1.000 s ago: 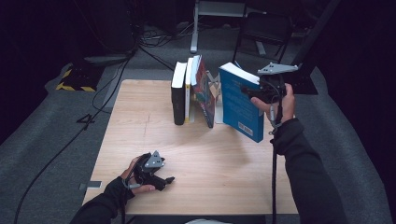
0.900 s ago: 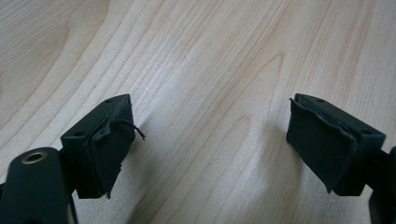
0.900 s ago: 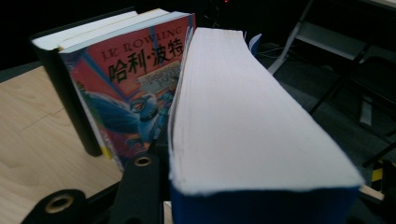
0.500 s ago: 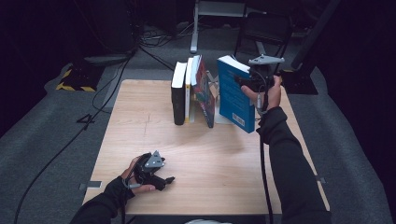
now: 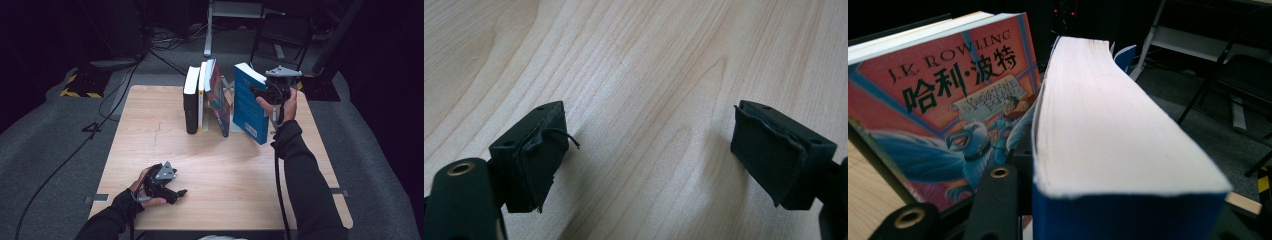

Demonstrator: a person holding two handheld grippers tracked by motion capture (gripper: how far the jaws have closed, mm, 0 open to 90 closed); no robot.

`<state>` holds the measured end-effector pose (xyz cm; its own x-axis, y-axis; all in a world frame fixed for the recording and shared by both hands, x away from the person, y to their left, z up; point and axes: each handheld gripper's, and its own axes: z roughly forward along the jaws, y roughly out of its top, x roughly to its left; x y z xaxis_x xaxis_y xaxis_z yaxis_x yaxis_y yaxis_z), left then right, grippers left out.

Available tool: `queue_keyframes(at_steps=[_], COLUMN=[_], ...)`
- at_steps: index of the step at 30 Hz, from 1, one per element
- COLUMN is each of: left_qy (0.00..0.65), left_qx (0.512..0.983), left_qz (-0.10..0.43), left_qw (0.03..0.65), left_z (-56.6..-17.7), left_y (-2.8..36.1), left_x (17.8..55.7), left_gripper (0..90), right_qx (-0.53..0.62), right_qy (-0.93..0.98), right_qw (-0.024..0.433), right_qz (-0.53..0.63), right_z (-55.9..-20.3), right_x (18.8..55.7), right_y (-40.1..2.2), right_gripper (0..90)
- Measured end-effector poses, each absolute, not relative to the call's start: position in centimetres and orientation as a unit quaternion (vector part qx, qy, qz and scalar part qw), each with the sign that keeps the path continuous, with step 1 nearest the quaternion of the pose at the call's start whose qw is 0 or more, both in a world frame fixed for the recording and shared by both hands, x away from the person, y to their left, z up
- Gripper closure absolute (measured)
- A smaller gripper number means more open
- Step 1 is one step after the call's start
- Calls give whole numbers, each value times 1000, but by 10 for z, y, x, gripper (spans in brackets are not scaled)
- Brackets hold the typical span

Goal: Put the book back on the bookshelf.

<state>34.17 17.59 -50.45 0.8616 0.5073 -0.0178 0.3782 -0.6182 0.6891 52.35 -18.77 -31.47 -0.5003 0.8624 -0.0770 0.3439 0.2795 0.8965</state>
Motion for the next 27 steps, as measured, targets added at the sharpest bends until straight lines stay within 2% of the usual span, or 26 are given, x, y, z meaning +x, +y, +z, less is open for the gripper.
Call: queue_keyframes(at_steps=[19, 24, 25, 27], left_qy=[248, 248, 248, 248], left_qx=[895, 894, 894, 895], left_qz=[90, 90, 90, 90], left_qw=[361, 361, 361, 360], left_z=[-505, -505, -505, -505], left_y=[174, 174, 174, 174], left_x=[343, 343, 343, 343], left_gripper=[151, 151, 151, 151], right_qx=[403, 405, 401, 400], right_qy=[739, 738, 740, 739], right_qw=[279, 287, 294, 292], right_qz=[462, 457, 454, 457], right_z=[-338, -339, -340, -341], right_x=[485, 483, 481, 480], right_y=[-222, -224, -223, -223], right_gripper=[577, 551, 512, 504])
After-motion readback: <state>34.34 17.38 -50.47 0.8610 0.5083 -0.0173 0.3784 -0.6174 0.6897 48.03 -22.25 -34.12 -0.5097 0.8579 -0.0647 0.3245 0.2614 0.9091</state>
